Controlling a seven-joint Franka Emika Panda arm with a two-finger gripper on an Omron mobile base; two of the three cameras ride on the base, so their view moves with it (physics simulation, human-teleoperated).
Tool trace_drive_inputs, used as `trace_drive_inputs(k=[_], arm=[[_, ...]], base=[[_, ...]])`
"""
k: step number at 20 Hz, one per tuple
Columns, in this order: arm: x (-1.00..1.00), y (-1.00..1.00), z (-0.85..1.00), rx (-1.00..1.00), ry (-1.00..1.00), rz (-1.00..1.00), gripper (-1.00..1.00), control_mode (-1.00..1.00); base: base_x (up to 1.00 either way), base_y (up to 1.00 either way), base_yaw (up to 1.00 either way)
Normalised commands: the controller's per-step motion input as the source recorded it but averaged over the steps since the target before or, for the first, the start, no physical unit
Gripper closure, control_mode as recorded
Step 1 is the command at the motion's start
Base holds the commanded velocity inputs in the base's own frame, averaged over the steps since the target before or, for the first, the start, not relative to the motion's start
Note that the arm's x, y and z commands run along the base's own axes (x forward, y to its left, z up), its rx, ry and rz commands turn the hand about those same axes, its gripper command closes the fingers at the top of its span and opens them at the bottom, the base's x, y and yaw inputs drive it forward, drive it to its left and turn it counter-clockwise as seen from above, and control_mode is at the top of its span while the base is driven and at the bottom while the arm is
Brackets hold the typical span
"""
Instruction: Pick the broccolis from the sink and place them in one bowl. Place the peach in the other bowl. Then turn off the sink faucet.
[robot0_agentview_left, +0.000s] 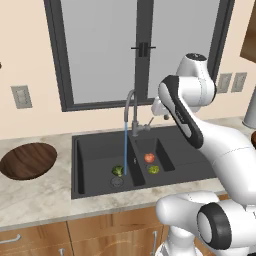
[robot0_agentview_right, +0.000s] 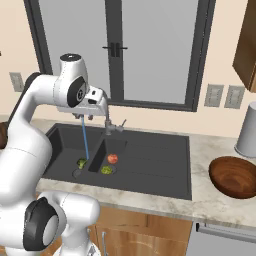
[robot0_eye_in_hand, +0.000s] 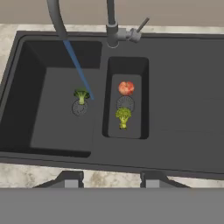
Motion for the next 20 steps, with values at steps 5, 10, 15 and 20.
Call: trace_drive_inputs(k=[5,10,15,20], arm=[[0.0,-0.02,-0.02,0.0,0.0,0.0,-1.0,-1.0],[0.0,-0.07,-0.04,0.0,0.0,0.03,-1.0,-1.0],[0.0,-0.05,-0.07,0.0,0.0,0.07,-1.0,-1.0],[0.0,0.0,-0.17,0.0,0.0,0.15,-1.0,-1.0]], base=[[0.0,0.0,0.0],[0.0,0.0,0.0],[0.0,0.0,0.0],[0.0,0.0,0.0]])
